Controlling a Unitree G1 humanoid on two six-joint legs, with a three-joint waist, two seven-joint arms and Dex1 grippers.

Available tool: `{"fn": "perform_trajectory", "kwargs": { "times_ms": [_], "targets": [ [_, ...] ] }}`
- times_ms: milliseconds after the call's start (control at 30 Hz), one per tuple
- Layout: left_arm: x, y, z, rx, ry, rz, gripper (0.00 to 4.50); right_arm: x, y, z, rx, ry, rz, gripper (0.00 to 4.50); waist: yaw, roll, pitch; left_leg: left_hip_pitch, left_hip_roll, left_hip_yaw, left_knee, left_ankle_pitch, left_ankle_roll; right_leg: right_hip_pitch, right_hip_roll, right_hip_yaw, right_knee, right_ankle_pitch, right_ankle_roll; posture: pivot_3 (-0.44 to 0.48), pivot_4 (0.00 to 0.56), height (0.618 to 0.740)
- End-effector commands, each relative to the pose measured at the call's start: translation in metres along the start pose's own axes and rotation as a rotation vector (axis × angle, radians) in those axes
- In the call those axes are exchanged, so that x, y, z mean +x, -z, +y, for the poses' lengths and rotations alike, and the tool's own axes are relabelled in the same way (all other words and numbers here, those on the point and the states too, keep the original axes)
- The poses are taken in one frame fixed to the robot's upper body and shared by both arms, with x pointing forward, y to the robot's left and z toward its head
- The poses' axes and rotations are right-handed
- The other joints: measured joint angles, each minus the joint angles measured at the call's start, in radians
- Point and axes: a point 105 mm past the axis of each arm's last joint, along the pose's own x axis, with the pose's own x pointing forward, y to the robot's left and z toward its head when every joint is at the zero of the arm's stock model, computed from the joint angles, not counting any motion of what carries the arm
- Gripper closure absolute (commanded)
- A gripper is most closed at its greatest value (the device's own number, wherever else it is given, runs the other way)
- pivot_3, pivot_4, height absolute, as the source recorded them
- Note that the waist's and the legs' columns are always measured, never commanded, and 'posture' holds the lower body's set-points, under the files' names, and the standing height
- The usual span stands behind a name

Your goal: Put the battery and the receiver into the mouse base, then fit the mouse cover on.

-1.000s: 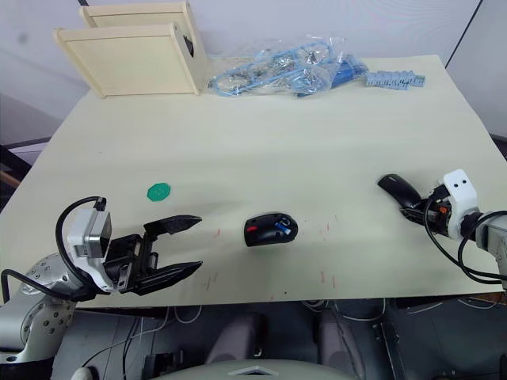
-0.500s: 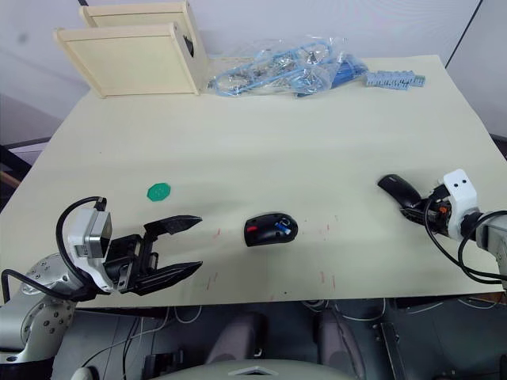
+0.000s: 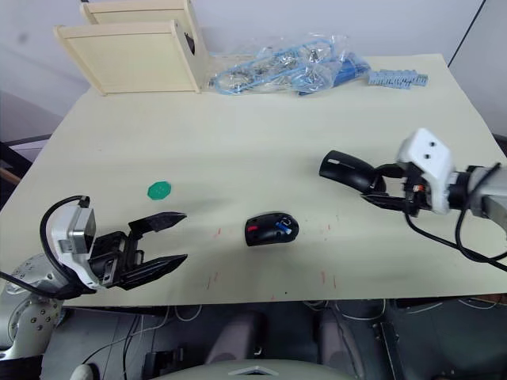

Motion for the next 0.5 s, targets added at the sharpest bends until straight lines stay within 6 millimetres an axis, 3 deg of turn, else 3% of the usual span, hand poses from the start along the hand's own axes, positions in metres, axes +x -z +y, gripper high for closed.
{"fn": "perform_trajectory", "kwargs": {
  "times_ms": [33,333,500],
  "targets": [
    [-0.008,-0.014,0.001,0.033,-0.011,-0.025,0.0,0.007,-0.02,0.011,-0.1,-0.071,0.013,1.75,0.0,0.0,0.0,0.0,0.0,0.0,0.0,0.0,0.0,0.0,0.0,0.0,0.0,0.0,0.0,0.0,0.15,0.74],
    [-0.019,-0.015,0.001,0.031,-0.041,-0.014,0.0,0.034,-0.048,0.034,-0.22,-0.261,0.142,1.75,-0.004,-0.001,0.002,-0.003,0.001,-0.004,0.0,0.0,0.0,-0.004,-0.001,0.0,0.001,0.0,-0.001,0.0,0.15,0.74],
    [-0.021,-0.014,0.001,0.032,-0.039,0.002,0.0,0.049,-0.061,0.04,-0.139,-0.355,0.165,1.75,-0.002,-0.001,0.002,-0.008,0.0,-0.007,0.0,0.0,0.0,-0.007,-0.001,-0.002,0.001,0.0,-0.001,0.0,0.15,0.74]
  ]
}}
